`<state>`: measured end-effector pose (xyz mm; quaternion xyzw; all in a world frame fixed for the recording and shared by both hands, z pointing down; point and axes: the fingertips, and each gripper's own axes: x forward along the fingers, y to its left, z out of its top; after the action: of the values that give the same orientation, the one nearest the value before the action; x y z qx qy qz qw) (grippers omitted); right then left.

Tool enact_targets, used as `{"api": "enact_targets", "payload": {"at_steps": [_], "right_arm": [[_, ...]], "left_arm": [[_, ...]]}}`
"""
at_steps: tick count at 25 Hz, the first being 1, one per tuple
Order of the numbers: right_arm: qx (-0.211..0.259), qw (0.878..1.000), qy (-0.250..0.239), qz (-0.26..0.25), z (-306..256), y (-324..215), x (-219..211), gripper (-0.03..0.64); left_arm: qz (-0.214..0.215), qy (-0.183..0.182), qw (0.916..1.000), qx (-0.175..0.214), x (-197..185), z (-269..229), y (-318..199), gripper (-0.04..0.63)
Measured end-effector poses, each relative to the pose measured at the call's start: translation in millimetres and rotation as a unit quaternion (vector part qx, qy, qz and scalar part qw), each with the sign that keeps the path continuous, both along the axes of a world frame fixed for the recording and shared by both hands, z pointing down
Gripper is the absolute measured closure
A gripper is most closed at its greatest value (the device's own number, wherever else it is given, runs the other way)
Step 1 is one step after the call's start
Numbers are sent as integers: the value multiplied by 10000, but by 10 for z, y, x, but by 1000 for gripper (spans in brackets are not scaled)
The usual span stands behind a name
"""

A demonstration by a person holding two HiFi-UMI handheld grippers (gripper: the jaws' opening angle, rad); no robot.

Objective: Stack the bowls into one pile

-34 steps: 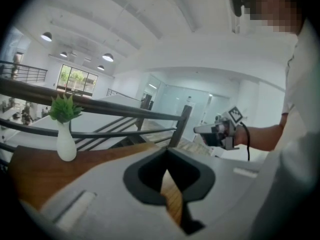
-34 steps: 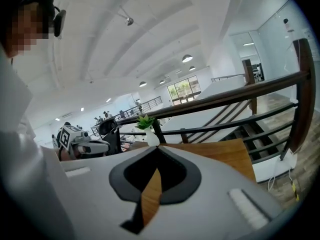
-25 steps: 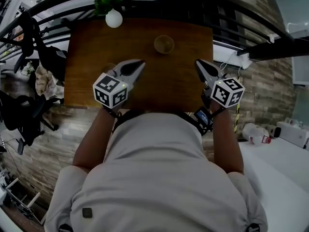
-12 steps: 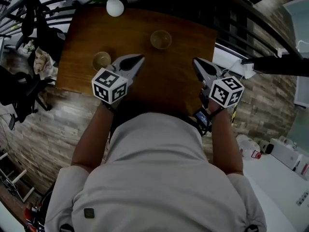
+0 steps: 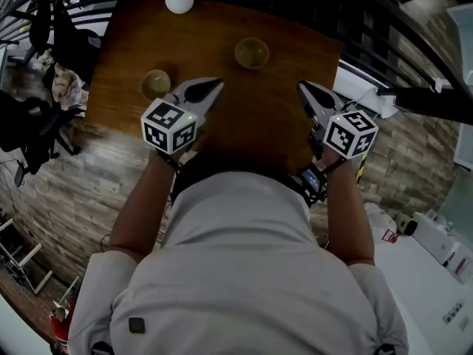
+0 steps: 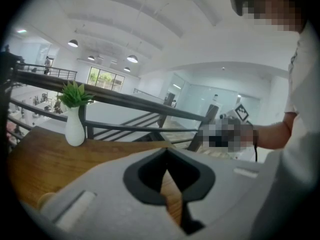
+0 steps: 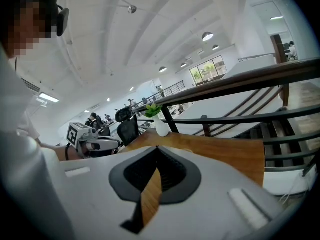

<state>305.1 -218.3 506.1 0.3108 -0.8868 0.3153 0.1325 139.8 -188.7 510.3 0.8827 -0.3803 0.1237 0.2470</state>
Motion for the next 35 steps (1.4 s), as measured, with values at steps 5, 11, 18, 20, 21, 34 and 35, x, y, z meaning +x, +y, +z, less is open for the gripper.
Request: {"api": "enact_targets", "payload": {"at_steps": [5, 11, 18, 20, 21, 34, 35], "right_arm": [[-122, 9999, 11, 48, 120, -167, 5, 608], [-317, 9994, 52, 125, 351, -424, -74, 607], [-587, 9980, 73, 237, 631, -615, -125, 600], [-700, 9972, 86, 249, 743, -681, -164, 591], [-752, 9968, 89, 247, 804, -712, -195, 586], [-1531, 9872, 175, 416, 1706, -1024, -393, 532], [-1612, 9858, 185, 440, 1792, -1063, -371, 531]], "left_arm": [[71, -20, 9999, -106, -7, 82, -182, 591], [219, -40, 9993, -297, -37, 291, -476, 591], [434, -44, 9975, -564, 34, 554, -703, 591], [491, -36, 9967, -651, 42, 648, -778, 591], [516, -31, 9962, -698, 39, 701, -812, 591], [735, 54, 9889, -1292, 89, 1403, -1026, 591], [736, 66, 9880, -1354, 118, 1465, -1055, 591]]}}
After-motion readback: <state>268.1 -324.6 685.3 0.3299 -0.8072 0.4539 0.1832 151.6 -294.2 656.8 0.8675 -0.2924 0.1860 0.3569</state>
